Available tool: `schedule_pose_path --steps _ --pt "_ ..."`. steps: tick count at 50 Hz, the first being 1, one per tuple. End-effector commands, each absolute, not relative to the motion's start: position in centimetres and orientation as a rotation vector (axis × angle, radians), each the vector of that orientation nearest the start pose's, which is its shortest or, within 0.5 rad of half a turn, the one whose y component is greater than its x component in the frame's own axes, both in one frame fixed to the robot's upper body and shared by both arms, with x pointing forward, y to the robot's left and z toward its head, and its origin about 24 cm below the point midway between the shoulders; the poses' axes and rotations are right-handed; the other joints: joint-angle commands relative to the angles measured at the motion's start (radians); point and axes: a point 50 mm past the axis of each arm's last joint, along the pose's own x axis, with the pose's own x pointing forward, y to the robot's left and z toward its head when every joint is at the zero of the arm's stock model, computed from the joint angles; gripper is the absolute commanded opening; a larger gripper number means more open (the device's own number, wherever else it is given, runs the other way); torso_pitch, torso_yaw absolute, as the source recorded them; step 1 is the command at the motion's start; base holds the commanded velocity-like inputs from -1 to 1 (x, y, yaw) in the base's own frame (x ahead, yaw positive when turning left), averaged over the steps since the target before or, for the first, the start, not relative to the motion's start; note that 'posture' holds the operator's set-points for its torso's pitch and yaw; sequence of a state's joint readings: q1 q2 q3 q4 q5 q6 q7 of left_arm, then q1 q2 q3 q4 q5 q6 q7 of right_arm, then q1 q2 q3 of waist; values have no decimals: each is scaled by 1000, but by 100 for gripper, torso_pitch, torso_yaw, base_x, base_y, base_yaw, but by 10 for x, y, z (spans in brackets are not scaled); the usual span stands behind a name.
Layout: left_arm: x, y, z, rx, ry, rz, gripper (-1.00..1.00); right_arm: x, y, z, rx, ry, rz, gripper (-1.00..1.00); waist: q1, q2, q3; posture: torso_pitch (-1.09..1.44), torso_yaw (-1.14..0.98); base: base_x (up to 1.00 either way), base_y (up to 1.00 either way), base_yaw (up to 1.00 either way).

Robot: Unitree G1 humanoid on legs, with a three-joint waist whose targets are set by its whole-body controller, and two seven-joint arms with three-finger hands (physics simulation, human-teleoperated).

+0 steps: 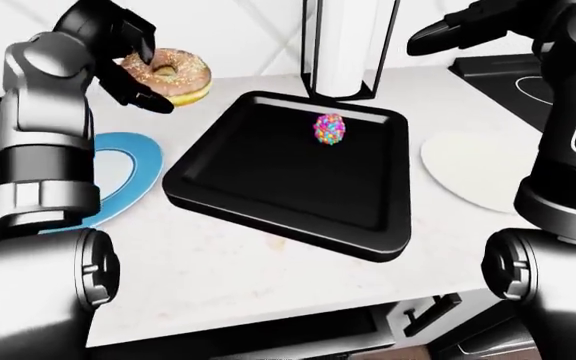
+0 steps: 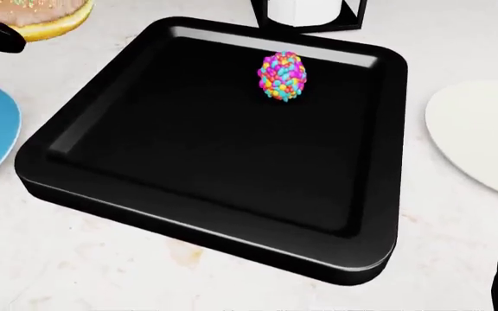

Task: Move the dessert items from the plate to the tray.

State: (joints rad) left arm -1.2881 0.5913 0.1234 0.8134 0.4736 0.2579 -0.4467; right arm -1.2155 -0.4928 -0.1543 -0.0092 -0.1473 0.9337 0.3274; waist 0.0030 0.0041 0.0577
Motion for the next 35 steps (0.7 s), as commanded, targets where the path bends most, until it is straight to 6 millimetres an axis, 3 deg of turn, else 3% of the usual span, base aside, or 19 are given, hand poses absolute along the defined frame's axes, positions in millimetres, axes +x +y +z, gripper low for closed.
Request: schedule_pose_path --steps 1,12,25,35 --pt "389 244 345 753 -188 34 -100 319 -195 389 -371 -372 -35 100 2 1 -33 0 0 0 0 0" --pt "395 195 334 810 -226 -262 -100 314 -196 394 -375 -379 -39 100 6 -10 -32 0 0 0 0 0" --pt "388 174 309 806 -232 -476 -100 312 -196 396 -379 -381 -40 100 8 -13 -32 0 0 0 0 0" --pt "393 153 295 805 -255 -530 -100 311 -198 392 -378 -378 -42 100 12 -20 -33 0 0 0 0 0"
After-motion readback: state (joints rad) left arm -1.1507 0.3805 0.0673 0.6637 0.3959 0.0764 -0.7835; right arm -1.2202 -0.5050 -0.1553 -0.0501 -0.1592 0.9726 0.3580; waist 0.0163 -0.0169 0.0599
